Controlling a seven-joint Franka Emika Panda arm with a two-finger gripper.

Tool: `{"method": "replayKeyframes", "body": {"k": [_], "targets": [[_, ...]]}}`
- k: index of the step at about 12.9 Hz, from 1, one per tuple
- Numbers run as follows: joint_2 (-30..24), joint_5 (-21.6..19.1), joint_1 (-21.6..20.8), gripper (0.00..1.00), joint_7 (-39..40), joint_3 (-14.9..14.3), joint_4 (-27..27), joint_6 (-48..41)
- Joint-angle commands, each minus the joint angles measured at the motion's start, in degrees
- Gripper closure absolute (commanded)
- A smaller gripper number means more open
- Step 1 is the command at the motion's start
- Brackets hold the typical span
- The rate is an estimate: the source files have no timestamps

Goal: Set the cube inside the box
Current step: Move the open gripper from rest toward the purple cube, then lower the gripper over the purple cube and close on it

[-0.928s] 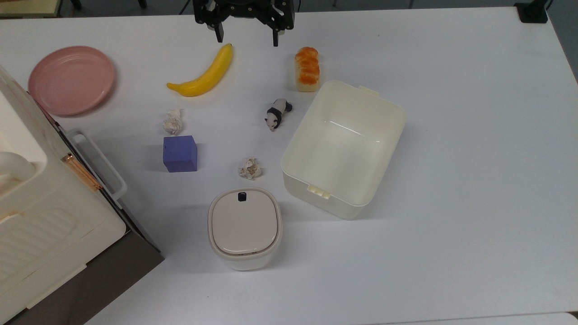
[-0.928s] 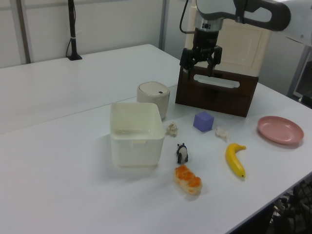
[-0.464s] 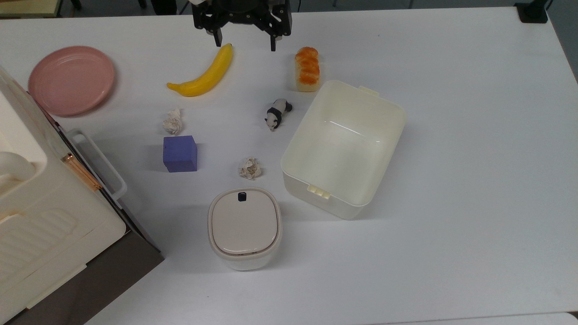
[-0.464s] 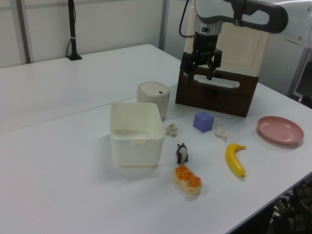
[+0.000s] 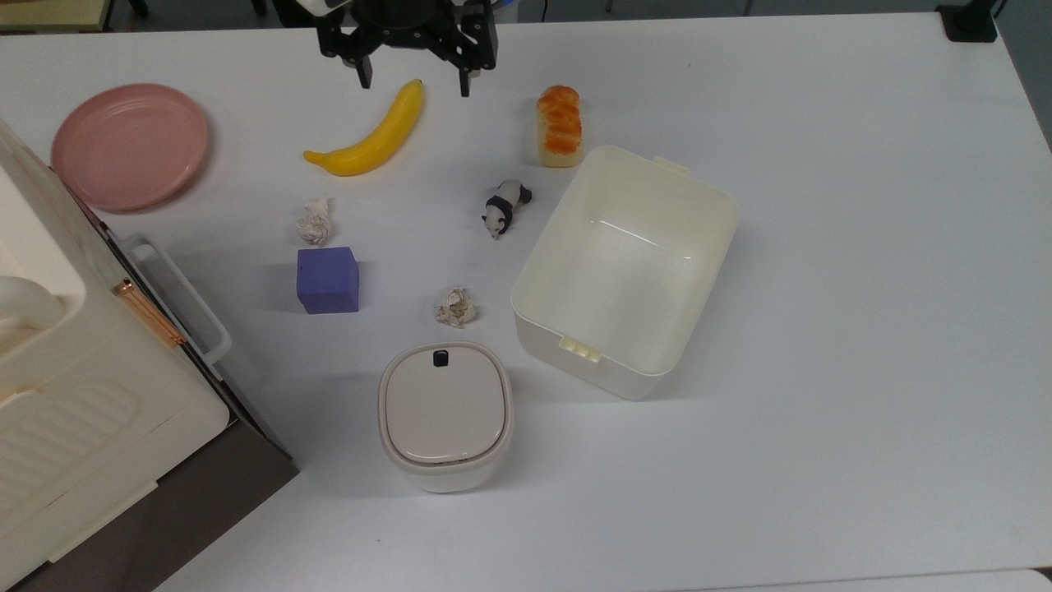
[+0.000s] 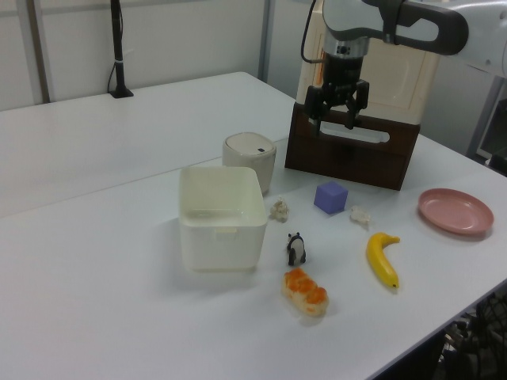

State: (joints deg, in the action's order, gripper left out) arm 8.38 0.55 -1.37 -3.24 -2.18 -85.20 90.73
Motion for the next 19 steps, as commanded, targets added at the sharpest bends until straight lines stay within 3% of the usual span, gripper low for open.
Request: {"method": "replayKeyframes", "body": {"k": [1, 6, 12, 19], "targets": [[0.4, 0.42, 1.8, 0.0, 6.65, -1.51, -1.37, 3.2], [7.52, 0.76, 5.32, 0.0, 11.49, -1.69, -3.22, 11.65], [14.28, 1.21, 7.6, 0.0, 20.53, -3.98, -3.92, 19.82], [20.7, 1.47, 7.0, 0.0, 25.13, -3.28, -4.8, 26.76]]}}
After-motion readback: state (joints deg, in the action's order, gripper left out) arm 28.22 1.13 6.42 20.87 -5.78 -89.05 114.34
